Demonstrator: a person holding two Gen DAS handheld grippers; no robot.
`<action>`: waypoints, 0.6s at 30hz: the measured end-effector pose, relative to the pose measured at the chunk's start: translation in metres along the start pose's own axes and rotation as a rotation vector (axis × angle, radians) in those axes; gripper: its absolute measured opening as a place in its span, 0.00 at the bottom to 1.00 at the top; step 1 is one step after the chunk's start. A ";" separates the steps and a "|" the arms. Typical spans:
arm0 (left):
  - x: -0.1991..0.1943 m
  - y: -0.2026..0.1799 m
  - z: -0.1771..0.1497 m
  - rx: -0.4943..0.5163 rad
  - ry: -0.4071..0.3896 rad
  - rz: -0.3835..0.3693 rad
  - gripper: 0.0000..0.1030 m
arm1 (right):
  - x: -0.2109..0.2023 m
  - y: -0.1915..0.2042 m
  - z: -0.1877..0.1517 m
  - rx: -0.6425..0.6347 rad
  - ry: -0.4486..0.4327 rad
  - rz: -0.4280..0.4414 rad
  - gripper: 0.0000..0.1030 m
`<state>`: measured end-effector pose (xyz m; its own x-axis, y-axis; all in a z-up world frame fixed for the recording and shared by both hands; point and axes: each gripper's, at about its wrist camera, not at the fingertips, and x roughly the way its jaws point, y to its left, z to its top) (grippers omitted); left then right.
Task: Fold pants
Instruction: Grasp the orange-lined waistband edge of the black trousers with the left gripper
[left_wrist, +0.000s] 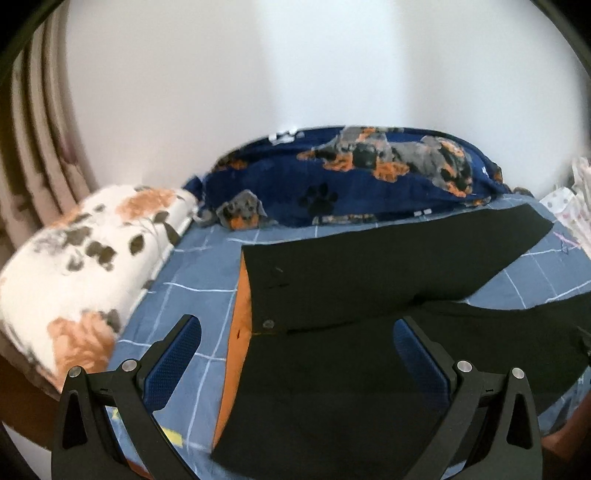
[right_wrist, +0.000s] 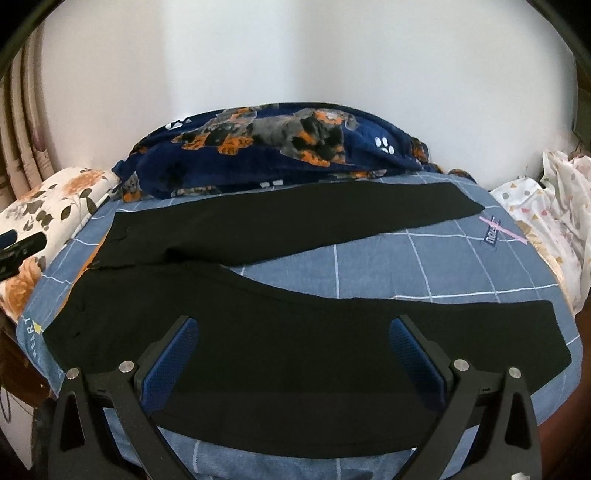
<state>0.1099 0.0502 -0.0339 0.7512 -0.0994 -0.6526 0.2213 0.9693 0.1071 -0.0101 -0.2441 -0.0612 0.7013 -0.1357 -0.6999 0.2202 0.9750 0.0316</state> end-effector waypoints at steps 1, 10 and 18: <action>0.009 0.009 0.003 -0.019 0.008 -0.003 1.00 | 0.002 0.000 0.000 0.000 0.004 0.000 1.00; 0.122 0.091 0.031 -0.124 0.159 -0.058 0.73 | 0.016 0.007 0.003 -0.024 0.010 -0.006 1.00; 0.222 0.126 0.057 -0.139 0.236 -0.206 0.73 | 0.043 0.023 0.008 -0.076 0.057 0.001 1.00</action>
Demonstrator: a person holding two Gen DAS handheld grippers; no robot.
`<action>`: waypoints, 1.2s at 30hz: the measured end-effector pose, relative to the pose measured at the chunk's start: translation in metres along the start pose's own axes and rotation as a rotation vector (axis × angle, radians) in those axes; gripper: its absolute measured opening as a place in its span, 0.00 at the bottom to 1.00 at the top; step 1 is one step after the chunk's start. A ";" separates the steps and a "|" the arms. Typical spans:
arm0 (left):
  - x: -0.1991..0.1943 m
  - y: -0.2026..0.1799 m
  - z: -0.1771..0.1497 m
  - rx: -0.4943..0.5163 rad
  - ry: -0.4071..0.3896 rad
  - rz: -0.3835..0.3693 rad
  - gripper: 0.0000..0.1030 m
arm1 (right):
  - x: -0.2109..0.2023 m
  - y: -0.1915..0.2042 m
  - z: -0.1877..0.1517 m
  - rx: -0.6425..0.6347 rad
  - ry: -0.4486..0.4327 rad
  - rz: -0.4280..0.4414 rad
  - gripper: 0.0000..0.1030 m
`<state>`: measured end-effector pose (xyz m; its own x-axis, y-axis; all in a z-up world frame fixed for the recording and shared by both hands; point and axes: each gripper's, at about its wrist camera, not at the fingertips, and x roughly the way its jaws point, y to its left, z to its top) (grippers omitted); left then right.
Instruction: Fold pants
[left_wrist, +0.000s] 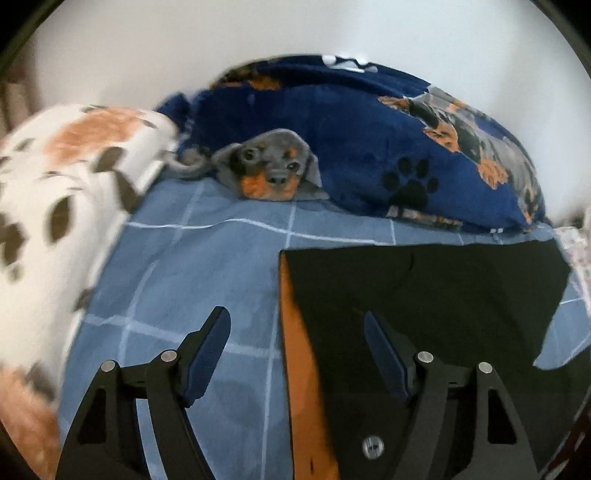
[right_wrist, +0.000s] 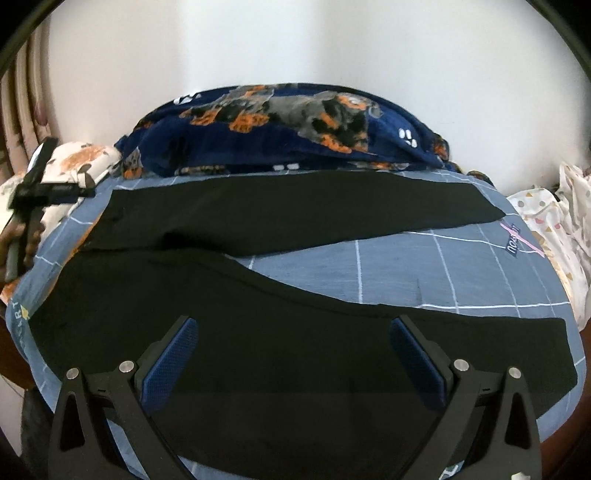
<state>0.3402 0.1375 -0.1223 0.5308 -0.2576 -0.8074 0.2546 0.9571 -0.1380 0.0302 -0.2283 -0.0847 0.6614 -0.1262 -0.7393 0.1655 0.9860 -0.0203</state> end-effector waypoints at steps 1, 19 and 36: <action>0.009 0.003 0.005 0.003 0.006 -0.007 0.73 | 0.003 0.001 0.001 -0.002 0.007 -0.001 1.00; 0.062 0.008 0.034 0.045 0.046 -0.161 0.10 | 0.032 0.000 0.011 0.014 0.078 -0.001 1.00; -0.152 -0.094 -0.104 0.152 -0.294 -0.171 0.10 | 0.103 -0.052 0.105 0.588 0.152 0.695 0.98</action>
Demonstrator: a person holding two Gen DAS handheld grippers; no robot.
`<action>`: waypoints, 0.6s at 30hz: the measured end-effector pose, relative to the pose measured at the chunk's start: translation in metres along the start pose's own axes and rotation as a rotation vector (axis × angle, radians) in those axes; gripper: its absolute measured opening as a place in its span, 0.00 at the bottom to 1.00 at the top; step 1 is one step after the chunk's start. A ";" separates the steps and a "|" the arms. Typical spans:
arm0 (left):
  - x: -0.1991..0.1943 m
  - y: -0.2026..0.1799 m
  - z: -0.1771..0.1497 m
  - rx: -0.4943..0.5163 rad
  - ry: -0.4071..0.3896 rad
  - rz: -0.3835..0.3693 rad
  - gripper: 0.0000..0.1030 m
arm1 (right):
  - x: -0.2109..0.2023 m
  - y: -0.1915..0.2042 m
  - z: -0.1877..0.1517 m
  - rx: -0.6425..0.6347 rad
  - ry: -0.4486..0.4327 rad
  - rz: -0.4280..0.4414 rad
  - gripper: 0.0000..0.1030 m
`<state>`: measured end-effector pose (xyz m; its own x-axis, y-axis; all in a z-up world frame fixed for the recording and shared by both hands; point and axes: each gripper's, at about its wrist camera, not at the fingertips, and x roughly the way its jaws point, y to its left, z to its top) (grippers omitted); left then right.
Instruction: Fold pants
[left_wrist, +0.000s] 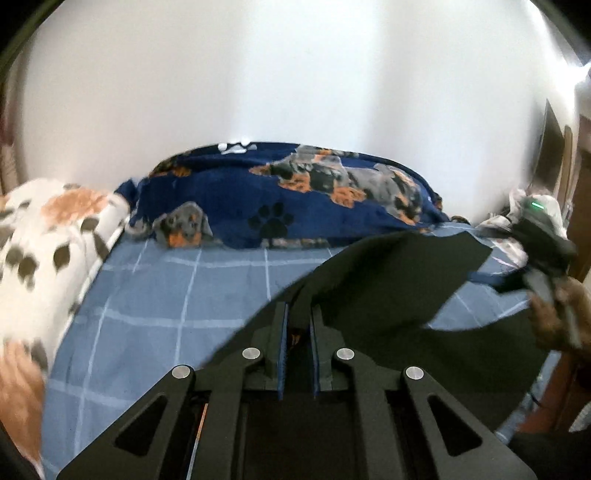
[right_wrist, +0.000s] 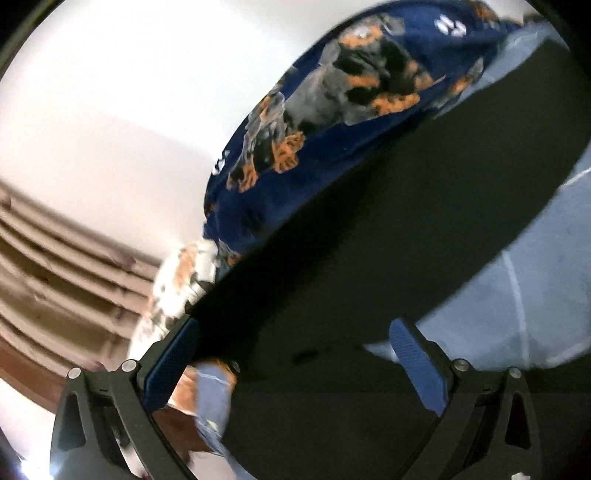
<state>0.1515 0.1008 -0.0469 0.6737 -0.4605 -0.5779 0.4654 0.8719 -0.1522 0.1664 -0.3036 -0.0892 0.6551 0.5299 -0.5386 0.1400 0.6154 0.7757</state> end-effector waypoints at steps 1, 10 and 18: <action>-0.006 -0.002 -0.008 -0.020 0.004 -0.007 0.10 | 0.008 0.000 0.006 0.012 0.006 -0.008 0.94; -0.016 -0.006 -0.048 -0.153 0.067 -0.021 0.11 | 0.078 -0.030 0.054 0.159 0.081 0.016 0.51; -0.023 0.015 -0.055 -0.190 0.103 0.038 0.12 | 0.037 -0.018 0.012 0.053 0.054 -0.076 0.07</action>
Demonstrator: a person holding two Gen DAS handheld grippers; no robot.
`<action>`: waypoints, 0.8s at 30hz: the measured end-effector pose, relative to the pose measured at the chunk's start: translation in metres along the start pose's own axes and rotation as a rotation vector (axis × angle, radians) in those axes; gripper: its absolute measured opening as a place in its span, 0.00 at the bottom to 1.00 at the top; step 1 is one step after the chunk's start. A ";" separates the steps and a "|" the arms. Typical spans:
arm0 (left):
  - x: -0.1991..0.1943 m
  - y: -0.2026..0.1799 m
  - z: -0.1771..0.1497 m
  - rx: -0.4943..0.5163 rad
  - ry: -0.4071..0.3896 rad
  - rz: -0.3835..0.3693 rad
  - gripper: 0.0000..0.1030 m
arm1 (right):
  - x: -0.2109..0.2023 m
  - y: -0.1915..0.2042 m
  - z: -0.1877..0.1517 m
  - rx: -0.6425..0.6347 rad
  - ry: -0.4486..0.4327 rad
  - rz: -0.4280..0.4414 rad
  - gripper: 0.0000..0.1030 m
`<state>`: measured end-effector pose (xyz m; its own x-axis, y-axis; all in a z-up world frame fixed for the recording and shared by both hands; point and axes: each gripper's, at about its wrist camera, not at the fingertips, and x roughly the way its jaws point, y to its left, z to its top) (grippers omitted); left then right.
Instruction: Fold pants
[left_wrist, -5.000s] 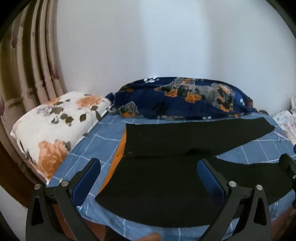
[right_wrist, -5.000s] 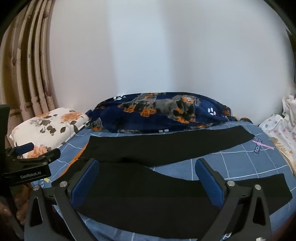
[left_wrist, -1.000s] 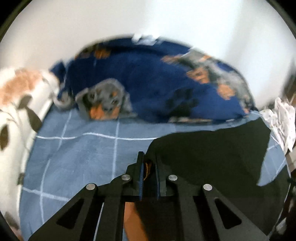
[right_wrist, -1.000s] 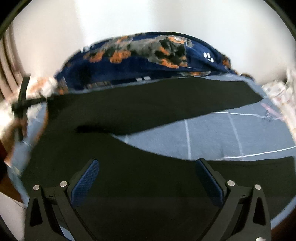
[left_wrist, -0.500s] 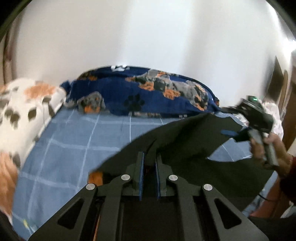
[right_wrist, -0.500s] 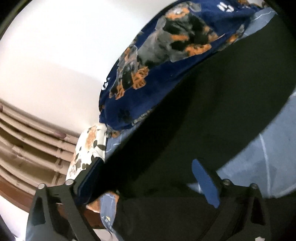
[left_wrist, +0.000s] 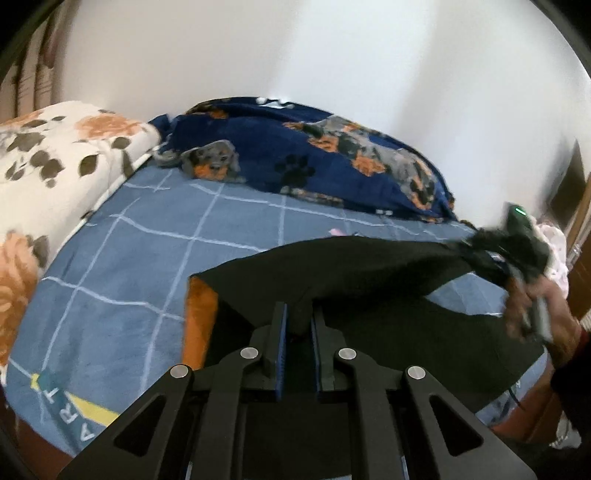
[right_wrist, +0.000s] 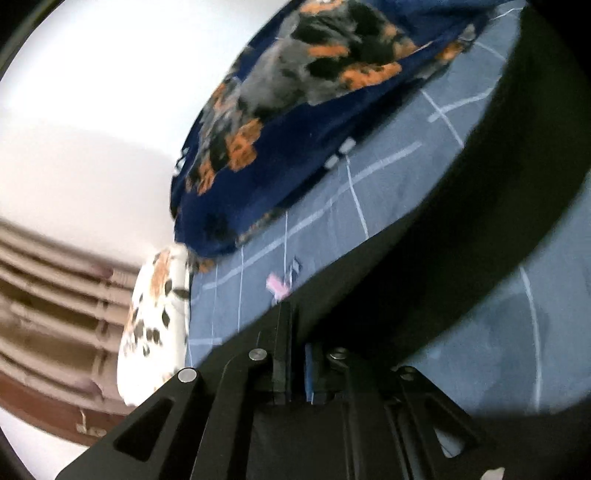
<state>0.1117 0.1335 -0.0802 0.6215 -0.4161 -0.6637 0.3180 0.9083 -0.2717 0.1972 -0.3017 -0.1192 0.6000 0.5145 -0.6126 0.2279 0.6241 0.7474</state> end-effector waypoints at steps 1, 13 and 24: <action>-0.001 0.004 -0.002 -0.004 0.009 0.004 0.12 | -0.010 0.001 -0.017 -0.020 0.001 -0.005 0.07; -0.006 0.024 -0.047 0.001 0.113 0.088 0.13 | -0.047 -0.019 -0.141 -0.027 0.085 -0.052 0.05; -0.007 0.032 -0.071 0.018 0.169 0.141 0.14 | -0.039 -0.044 -0.190 0.039 0.187 -0.068 0.05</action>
<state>0.0668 0.1679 -0.1340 0.5324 -0.2702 -0.8022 0.2498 0.9556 -0.1561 0.0181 -0.2370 -0.1771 0.4306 0.5744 -0.6962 0.2950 0.6394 0.7100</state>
